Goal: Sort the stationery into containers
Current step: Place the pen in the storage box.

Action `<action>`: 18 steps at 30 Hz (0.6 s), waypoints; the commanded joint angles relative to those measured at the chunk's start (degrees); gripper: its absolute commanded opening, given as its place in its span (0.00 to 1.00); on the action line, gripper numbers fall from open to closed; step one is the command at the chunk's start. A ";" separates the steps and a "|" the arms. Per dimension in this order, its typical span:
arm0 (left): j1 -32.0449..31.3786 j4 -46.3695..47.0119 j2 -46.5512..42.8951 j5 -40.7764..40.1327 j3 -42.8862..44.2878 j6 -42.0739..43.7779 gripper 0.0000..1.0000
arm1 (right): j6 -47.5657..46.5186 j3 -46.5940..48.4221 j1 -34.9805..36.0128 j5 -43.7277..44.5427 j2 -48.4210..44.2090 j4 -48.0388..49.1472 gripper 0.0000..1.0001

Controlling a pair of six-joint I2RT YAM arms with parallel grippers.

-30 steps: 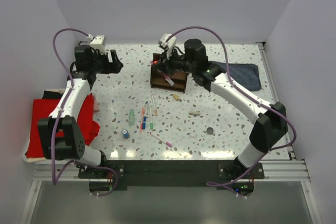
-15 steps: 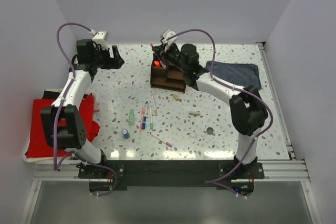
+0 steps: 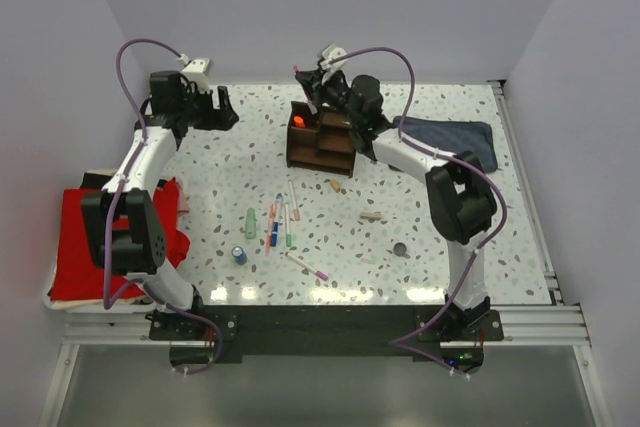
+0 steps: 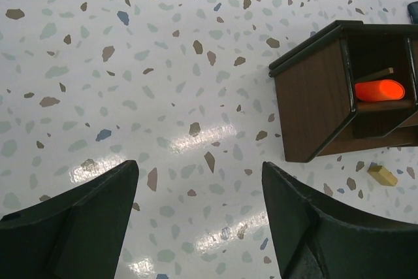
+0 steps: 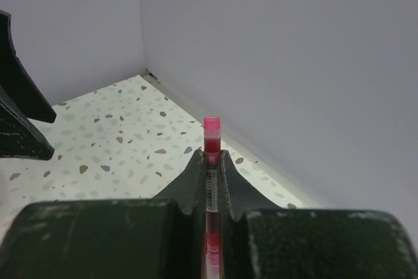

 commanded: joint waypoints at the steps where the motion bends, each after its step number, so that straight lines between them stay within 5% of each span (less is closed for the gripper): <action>1: -0.59 0.68 0.14 0.20 2.09 1.51 0.81 | 1.84 0.16 0.20 -0.79 0.78 5.21 0.00; 10: -0.59 0.59 -0.30 0.29 0.77 1.69 0.81 | 3.95 -1.95 0.29 0.61 2.01 6.00 0.01; 18: -0.59 0.76 -1.79 0.38 -0.63 1.87 0.81 | 4.13 -2.66 0.29 -0.17 0.96 4.16 0.35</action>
